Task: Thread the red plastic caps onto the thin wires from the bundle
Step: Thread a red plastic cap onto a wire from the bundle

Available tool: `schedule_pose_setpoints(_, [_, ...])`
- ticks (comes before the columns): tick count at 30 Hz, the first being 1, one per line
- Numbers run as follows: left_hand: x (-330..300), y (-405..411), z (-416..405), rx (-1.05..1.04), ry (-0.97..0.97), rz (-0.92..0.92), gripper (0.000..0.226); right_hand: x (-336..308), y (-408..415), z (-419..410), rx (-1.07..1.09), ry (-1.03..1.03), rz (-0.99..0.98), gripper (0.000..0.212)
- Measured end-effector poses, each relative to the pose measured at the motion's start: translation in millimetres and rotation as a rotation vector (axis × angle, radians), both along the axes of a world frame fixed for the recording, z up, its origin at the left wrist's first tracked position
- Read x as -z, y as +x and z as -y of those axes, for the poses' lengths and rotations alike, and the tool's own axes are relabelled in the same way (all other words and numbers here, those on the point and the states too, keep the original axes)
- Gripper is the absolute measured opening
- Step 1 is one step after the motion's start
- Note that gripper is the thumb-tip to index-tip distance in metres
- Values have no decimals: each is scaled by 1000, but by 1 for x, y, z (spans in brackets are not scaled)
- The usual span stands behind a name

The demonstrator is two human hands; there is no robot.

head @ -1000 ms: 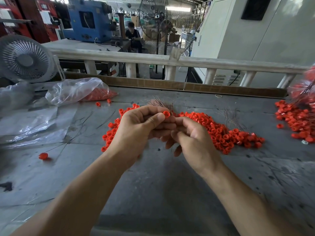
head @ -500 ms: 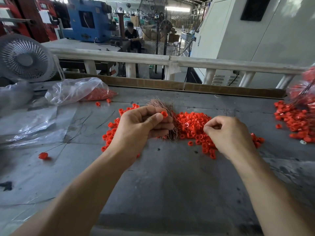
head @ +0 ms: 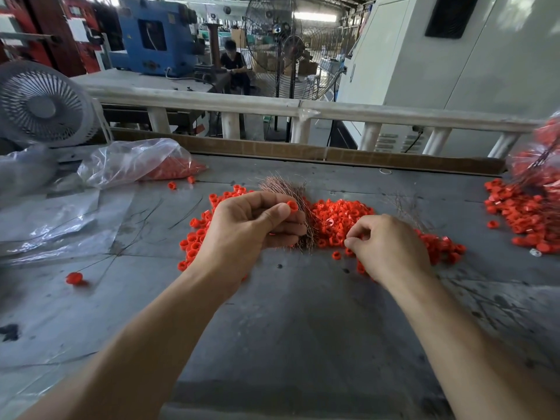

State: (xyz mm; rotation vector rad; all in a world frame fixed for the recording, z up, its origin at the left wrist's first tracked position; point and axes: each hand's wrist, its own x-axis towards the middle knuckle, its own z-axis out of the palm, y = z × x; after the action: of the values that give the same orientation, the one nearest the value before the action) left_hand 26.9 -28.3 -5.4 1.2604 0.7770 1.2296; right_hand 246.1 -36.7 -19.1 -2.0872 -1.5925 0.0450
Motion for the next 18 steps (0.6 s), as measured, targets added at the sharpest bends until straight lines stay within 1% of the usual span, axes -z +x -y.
schedule_pose_setpoints(5, [1,0,-2,5,2,-3,12,3,1,-3,5,-7,42,14])
schedule_pose_setpoints(11, [2,-1,-2,2,8,-13,12,2,1,-2,-35,46,-75,13])
schedule_pose_setpoints(15, [2,-1,-2,2,7,-16,12,3,11,-3,25,18,-21,13])
schedule_pose_setpoints(18, [1,-1,-1,1,10,-25,12,3,16,-2,16,-9,-35,11])
